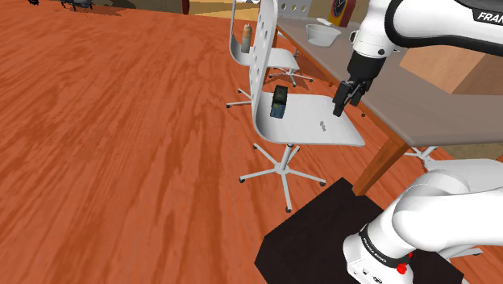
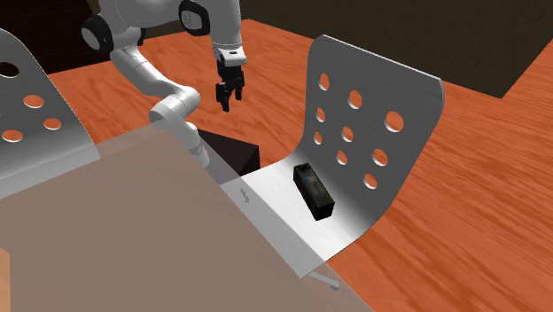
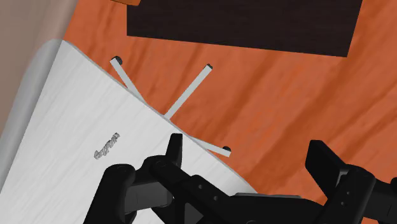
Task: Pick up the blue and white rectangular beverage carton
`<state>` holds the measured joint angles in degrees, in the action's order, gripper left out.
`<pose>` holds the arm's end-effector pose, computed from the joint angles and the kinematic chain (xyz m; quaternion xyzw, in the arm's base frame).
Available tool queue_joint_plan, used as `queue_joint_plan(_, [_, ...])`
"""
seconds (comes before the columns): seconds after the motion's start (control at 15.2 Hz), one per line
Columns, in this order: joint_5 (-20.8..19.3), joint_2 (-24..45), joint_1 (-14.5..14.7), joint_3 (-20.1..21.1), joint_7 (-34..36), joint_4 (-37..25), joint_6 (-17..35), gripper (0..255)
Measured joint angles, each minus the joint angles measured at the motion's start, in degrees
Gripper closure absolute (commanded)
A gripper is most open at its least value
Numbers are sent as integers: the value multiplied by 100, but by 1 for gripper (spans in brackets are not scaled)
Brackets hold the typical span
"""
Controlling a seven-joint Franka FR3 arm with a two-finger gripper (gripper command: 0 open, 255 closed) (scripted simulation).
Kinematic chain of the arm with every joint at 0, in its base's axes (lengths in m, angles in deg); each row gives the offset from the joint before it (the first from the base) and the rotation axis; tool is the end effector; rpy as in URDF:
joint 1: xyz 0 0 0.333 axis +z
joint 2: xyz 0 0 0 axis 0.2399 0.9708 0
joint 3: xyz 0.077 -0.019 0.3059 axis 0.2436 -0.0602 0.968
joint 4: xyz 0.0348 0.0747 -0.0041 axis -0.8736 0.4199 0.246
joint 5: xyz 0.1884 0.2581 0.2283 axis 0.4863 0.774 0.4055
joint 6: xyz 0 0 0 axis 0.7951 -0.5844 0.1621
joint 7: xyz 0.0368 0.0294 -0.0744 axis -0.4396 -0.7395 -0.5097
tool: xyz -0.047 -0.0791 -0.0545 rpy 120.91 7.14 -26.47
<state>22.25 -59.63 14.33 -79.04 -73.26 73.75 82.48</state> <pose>0.3047 -0.0076 0.5811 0.9992 0.0224 -0.0151 0.0281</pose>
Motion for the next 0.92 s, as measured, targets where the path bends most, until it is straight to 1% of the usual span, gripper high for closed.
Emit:
queue_joint_plan(0.13, [16,89,-16,11,60,-11,78,0])
queue_joint_plan(0.53, [114,1314,-216,52,655,-484,859,0])
queue_joint_plan(0.92, [181,2571,-419,27,1247,-1199,1449,0])
